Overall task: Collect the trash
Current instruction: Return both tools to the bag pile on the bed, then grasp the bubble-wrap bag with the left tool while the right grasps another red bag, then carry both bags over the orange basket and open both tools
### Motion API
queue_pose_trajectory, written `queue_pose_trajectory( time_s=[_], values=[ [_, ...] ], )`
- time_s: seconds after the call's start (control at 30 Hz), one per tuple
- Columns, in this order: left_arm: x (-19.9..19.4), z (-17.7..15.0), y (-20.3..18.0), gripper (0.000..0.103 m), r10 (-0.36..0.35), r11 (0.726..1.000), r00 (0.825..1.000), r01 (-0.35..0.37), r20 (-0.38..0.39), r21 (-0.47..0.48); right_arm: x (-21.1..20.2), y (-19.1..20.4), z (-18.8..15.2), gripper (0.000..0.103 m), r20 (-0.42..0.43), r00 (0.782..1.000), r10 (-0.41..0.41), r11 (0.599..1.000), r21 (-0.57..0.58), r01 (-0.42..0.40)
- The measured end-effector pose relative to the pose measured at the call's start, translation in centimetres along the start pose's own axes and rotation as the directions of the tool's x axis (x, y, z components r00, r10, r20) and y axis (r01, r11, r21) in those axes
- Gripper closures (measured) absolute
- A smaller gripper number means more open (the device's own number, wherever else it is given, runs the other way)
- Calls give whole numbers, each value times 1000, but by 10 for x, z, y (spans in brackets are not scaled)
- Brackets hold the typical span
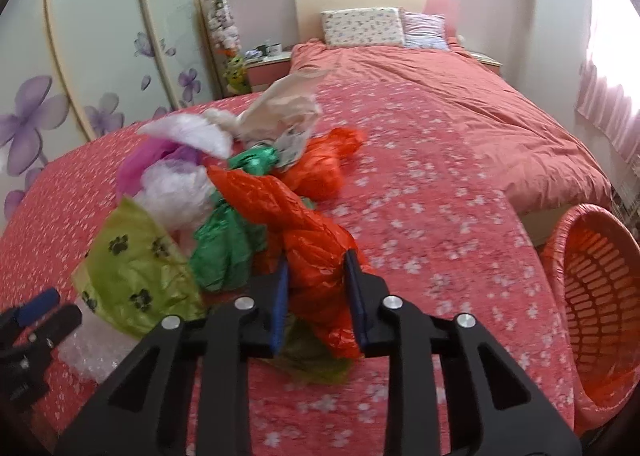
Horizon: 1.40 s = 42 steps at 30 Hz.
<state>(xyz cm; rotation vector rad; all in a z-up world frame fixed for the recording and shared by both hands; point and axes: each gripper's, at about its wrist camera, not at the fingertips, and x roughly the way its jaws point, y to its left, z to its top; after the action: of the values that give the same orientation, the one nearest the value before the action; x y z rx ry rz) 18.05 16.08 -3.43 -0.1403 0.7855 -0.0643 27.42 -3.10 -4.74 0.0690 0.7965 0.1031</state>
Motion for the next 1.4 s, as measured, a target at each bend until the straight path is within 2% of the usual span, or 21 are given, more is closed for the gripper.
queue_pose_trajectory(
  time_s=[0.2,0.47,0.57,0.63,0.73,1.1,1.4],
  values=[
    [17,-5,-9,33,-24,1000,998,25,-59,8,-4,-18,-3,77,-1,1000,-9,999,34,9],
    [37,4,-21,34,-26,1000,996,27,-82,5,-6,-18,-4,77,3,1000,-2,999,33,2],
    [39,5,-22,53,-15,1000,997,16,-73,12,-7,-18,-4,77,2,1000,-3,1000,31,3],
    [38,6,-18,68,-25,1000,997,25,-72,3,-7,-18,-5,77,2,1000,-6,1000,29,6],
    [35,6,-7,81,-22,1000,998,21,-64,-11,-7,-19,-5,77,4,1000,-9,1000,29,9],
    [15,19,51,88,73,990,997,-73,-6,-124,-17,-24,-6,77,26,999,-22,999,31,21],
    [-19,38,51,89,73,988,992,-57,103,-146,-39,-30,-2,77,74,997,-24,999,42,21]
  ],
)
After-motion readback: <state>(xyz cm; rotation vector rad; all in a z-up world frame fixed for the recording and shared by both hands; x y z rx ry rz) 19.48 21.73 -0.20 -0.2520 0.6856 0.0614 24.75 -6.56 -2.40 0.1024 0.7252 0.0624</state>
